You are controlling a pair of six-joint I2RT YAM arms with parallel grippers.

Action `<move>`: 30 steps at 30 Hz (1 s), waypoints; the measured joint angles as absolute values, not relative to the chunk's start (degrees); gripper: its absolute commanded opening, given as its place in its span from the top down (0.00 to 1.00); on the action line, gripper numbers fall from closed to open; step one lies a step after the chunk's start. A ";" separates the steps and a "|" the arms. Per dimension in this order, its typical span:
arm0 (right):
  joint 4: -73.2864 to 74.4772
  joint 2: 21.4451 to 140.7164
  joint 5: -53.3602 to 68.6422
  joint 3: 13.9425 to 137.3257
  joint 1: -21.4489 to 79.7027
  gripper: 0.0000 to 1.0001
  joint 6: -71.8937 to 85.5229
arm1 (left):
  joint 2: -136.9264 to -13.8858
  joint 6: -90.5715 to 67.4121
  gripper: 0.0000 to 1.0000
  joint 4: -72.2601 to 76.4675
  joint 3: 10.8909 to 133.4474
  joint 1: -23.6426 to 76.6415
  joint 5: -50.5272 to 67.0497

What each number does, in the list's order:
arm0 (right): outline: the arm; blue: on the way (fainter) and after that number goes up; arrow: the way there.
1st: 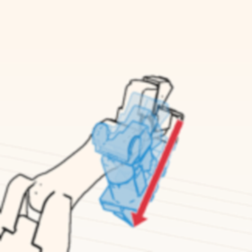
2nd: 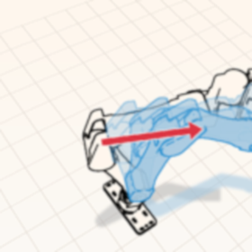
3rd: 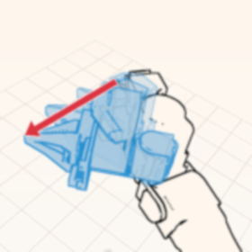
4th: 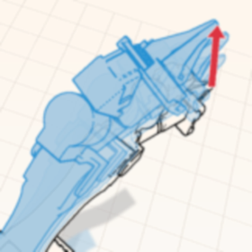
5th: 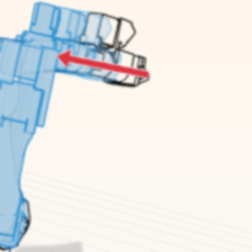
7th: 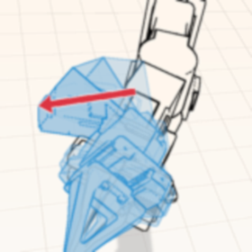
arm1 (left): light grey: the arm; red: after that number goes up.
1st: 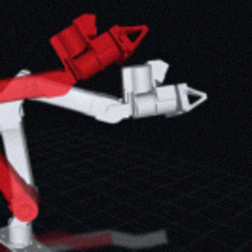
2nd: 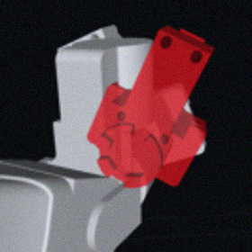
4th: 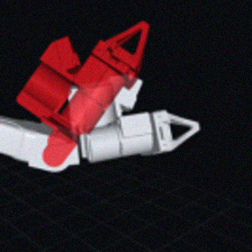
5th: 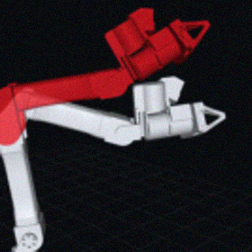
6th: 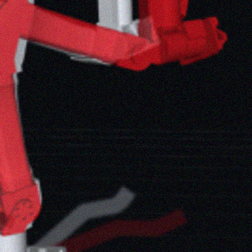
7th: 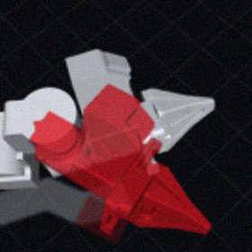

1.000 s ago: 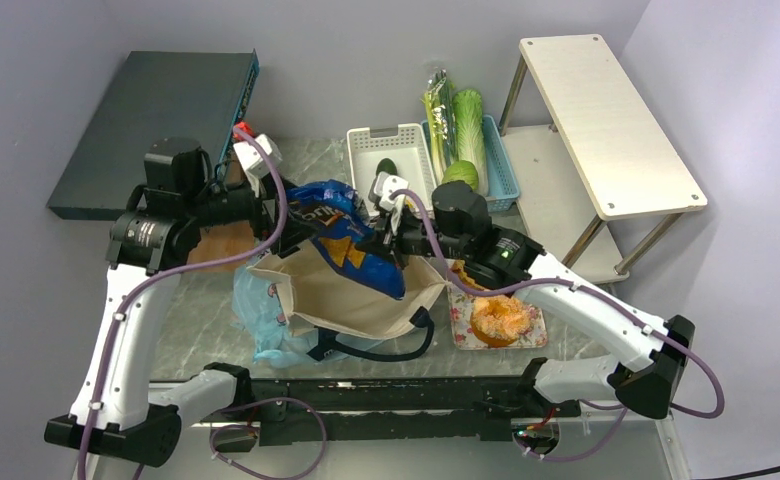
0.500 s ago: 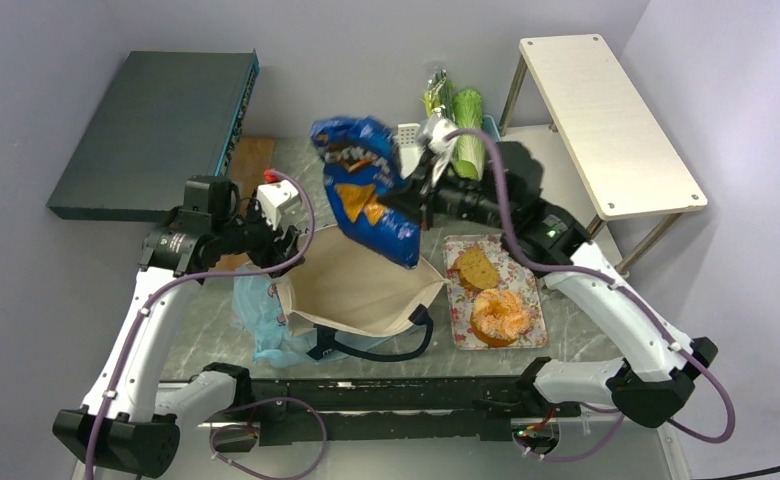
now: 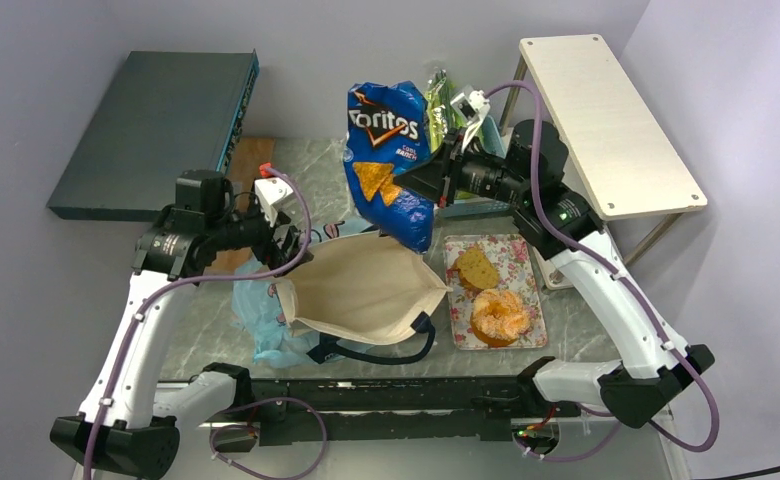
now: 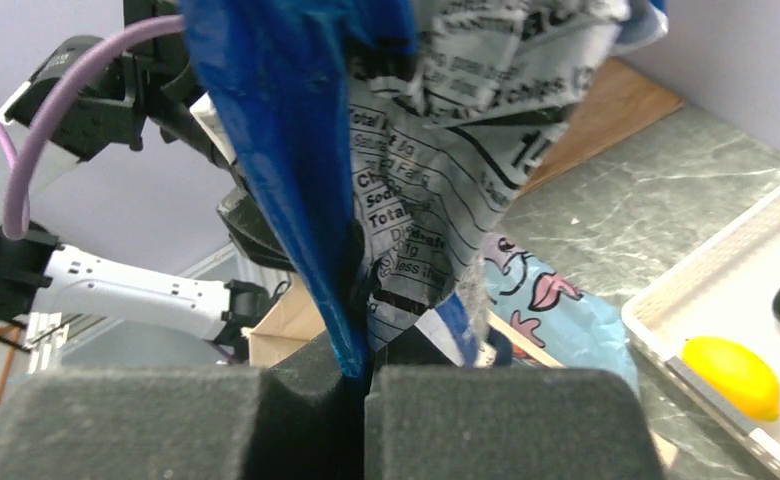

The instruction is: Untie the knot of the grocery bags and take out the mixed food

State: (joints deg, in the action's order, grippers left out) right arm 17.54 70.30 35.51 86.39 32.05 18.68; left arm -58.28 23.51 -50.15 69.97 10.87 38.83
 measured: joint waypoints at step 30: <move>28.82 91.48 34.35 111.79 39.81 1.00 15.31 | -59.53 30.68 0.03 -47.55 70.59 10.90 40.56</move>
State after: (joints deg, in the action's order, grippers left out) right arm 28.82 91.48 34.35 111.79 39.81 15.31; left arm -59.53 30.68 -47.55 70.59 10.90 40.56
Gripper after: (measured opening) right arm 0.007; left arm 0.968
